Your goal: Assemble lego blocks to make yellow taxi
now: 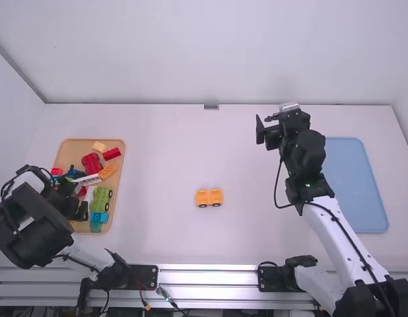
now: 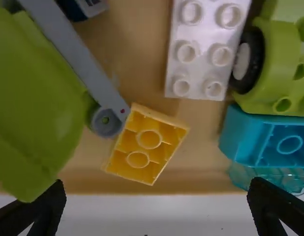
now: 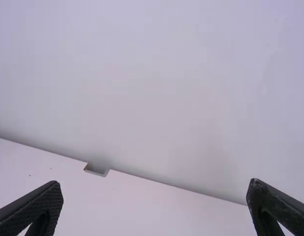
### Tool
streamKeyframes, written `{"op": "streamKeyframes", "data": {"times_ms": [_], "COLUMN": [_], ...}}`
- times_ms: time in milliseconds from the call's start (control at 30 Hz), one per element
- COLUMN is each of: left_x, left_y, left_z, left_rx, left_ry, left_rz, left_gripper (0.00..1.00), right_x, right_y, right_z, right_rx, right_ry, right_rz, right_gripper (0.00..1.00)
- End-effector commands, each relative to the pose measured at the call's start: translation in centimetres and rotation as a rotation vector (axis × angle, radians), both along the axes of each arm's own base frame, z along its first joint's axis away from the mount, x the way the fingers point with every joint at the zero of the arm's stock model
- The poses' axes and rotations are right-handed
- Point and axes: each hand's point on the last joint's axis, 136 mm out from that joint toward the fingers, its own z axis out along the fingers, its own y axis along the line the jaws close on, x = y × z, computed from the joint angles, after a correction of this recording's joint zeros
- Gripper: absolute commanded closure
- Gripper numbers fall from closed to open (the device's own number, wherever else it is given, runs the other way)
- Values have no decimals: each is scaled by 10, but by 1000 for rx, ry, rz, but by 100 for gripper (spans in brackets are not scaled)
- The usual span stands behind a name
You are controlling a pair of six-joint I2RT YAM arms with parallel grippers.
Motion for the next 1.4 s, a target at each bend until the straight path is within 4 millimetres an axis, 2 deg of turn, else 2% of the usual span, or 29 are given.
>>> {"op": "streamKeyframes", "data": {"times_ms": [0, 167, 300, 367, 467, 700, 800, 833, 867, 967, 1133, 1200, 1267, 1367], "left_x": [2, 9, 10, 16, 28, 24, 15, 11, 7, 1, 1, 6, 19, 20], "left_y": [-7, 3, 1, 5, -1, -6, -1, 7, 16, 23, 21, 18, 7, 6], "left_z": [-5, -5, -5, -5, -5, -18, -23, -22, -20, -13, -3, -3, -6, -9], "left_rx": [-33, 2, 1, 8, -27, -37, 5, 52, 102, 151, 129, 104, 36, 29], "left_ry": [-2, -40, -36, -71, -137, -147, -105, -80, -52, -8, -7, -29, -91, -103], "left_rz": [-41, -35, -42, -24, -19, 2, 68, 115, 172, 262, 400, 419, 466, 495], "left_gripper": [0, 1, 1, 1, 1, 1, 1, 1, 1, 1, 1, 1, 1, 3], "right_x": [4, 4, 4, 4, 3, 3, 3, 3, 3, 3, 3, 3, 3, 3], "right_y": [1, 1, 1, 1, 1, 1, 1, 1, 1, 1, 1, 1, 1, 1], "right_z": [17, 17, 16, 15, 14, 12, 12, 12, 13, 13, 12, 12, 12, 12], "right_rx": [8, 8, 7, 7, 6, 4, 4, 3, 0, 2, 1, 1, 1, 0], "right_ry": [-30, -27, -26, -23, -19, -9, -10, -11, -13, -15, -10, -9, -9, -9], "right_rz": [1, 2, 2, 1, 2, 1, 1, 1, 1, 2, 2, 2, 2, 2], "right_gripper": [1, 1, 1, 1, 0, 1, 1, 1, 1, 1, 1, 1, 1, 1]}}
